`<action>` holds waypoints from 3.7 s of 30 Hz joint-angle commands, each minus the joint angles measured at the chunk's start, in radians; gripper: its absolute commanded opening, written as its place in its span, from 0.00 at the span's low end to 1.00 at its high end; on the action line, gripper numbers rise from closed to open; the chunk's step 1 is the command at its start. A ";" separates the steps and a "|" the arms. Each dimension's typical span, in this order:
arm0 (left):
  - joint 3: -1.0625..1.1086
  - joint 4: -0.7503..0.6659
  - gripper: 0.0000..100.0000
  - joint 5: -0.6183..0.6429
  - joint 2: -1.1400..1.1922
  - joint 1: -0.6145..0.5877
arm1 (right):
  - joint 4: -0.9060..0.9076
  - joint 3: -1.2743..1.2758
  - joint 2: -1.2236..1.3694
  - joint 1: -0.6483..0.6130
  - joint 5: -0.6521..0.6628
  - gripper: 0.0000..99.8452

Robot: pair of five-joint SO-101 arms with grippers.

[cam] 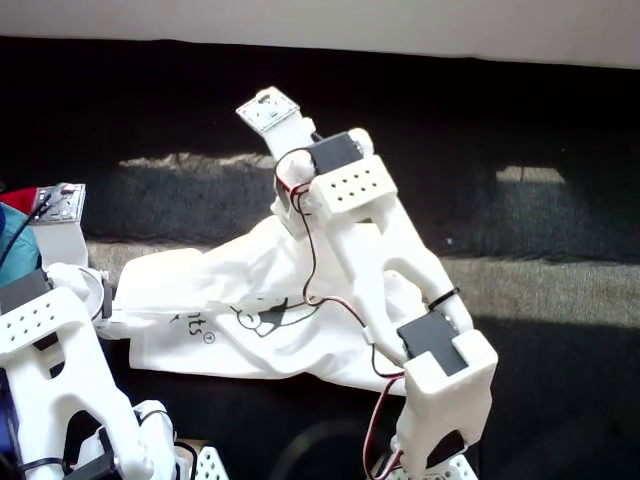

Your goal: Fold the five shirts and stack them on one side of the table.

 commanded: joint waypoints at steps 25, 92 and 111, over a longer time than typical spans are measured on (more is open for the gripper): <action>-0.008 -0.008 0.01 -0.005 -0.015 0.010 | -0.220 0.004 0.137 0.071 -0.006 0.20; -0.007 -0.008 0.01 -0.008 -0.015 0.010 | -0.058 -0.389 0.503 -0.024 -0.011 0.11; -0.005 -0.008 0.01 -0.008 -0.015 0.010 | -0.053 -0.518 0.501 -0.024 -0.011 0.03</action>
